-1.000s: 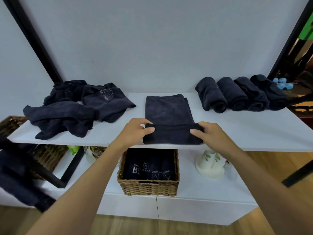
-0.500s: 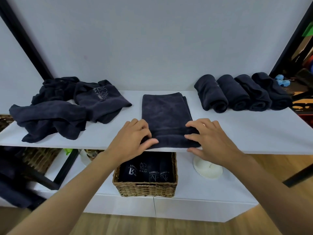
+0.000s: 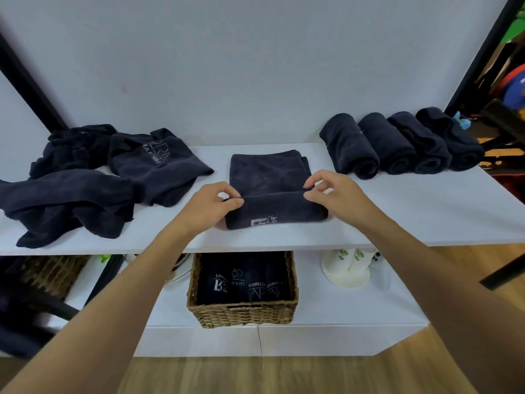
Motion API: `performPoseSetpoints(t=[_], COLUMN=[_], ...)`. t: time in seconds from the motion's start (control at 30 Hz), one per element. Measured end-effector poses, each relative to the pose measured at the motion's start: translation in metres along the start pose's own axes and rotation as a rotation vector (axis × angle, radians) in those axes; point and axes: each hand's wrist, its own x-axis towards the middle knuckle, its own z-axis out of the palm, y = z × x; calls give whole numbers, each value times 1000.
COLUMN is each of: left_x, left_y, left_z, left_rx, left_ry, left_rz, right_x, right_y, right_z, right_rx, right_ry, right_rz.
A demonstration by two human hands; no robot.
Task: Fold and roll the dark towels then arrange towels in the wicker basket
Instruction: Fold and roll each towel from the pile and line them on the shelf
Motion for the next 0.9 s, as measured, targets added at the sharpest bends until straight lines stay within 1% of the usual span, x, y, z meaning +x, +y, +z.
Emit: performPoseSetpoints(t=[0.07,0.13,0.2,0.27,0.3,0.33,0.37,0.4,0.5,0.6,0.67,0.7,0.73,0.77,0.83,0.87,0.9], left_x=[5,7,4,1,0,1,2,4,13,30,45,51,57,62,71,75,78], left_y=[-1,-4,-10,-20,-24,-27,-27,-25,-13,-8,-10,-10,-10,-9,-7,-5,-2], left_z=[4,7,7,3,2,1,-1,-2,-10,-15,-16,-16,-17,-18,-20,-22,-25], left_rx=[136,317,494,706,801,847,837,775,485,300,200,140,88,61,78,104,130], left_ry=[48,156,216,177,144,113,94,84,47,-12,-32,-31,-31,-40,-58,-64,-71], left_rz=[39,183,402,593,651,674,670,647,498,288,181,142,107,85,72,68,63], right_x=[6,5,-2,-7,-8,-4,-1,4,15,28,39,44,49,54,57,57,55], right_y=[4,11,15,19,20,20,18,14,1,-5,-4,-4,-4,-3,-2,0,2], right_z=[7,10,6,3,2,2,2,2,-4,-10,-8,-6,-3,0,6,7,7], right_rx=[-227,-422,-544,-655,-687,-694,-687,-651,-404,-139,-75,-66,-85,-143,-334,-428,-502], right_ry=[101,149,79,-18,-37,-47,-63,-95,-177,-172,-157,-129,-80,-12,117,146,128], right_rz=[-156,-337,-423,-445,-447,-439,-422,-391,-225,-31,65,81,65,7,-198,-298,-368])
